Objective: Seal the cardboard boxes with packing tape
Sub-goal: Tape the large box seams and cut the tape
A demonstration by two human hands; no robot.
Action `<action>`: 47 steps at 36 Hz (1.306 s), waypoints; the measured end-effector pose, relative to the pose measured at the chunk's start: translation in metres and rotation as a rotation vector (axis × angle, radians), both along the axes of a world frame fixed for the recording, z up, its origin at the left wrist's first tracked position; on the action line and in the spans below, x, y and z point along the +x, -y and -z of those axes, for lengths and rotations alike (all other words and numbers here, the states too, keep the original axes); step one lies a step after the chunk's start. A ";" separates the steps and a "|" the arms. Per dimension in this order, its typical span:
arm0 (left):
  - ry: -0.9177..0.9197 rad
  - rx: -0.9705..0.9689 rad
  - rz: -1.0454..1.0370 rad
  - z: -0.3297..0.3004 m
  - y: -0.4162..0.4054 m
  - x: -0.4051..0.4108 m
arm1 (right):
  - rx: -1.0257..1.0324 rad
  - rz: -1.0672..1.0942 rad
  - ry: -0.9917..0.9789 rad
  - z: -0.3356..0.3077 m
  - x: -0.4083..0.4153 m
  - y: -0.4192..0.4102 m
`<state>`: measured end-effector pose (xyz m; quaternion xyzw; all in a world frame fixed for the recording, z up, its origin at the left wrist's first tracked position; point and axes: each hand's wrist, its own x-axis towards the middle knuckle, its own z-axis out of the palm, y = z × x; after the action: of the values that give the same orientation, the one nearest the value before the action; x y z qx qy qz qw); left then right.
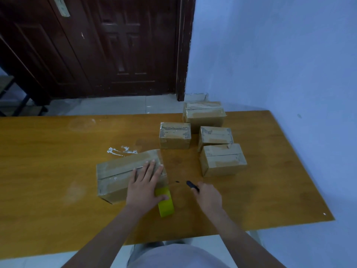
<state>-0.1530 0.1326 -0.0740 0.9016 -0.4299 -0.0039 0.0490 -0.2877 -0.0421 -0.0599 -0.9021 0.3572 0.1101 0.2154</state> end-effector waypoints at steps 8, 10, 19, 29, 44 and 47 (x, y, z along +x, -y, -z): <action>-0.016 0.014 0.004 -0.002 0.001 0.000 | -0.008 -0.001 -0.124 0.036 -0.006 -0.003; -0.017 0.012 0.005 -0.002 0.001 0.000 | 0.000 -0.003 -0.036 0.036 -0.003 -0.006; -0.053 0.023 0.025 -0.004 0.000 0.001 | 0.915 0.109 0.303 0.005 0.038 -0.044; -0.186 -0.048 -0.028 -0.006 -0.001 0.004 | 0.893 0.067 0.348 0.003 0.033 -0.042; -0.150 -0.113 -0.105 -0.010 0.009 0.005 | 0.775 0.025 0.368 0.010 0.025 -0.045; -0.118 -0.113 -0.080 -0.005 0.006 0.008 | 0.783 0.045 0.423 0.012 0.022 -0.039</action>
<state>-0.1447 0.1262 -0.0694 0.9121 -0.3892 -0.0308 0.1249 -0.2659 -0.0028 -0.0716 -0.7473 0.2560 0.0455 0.6115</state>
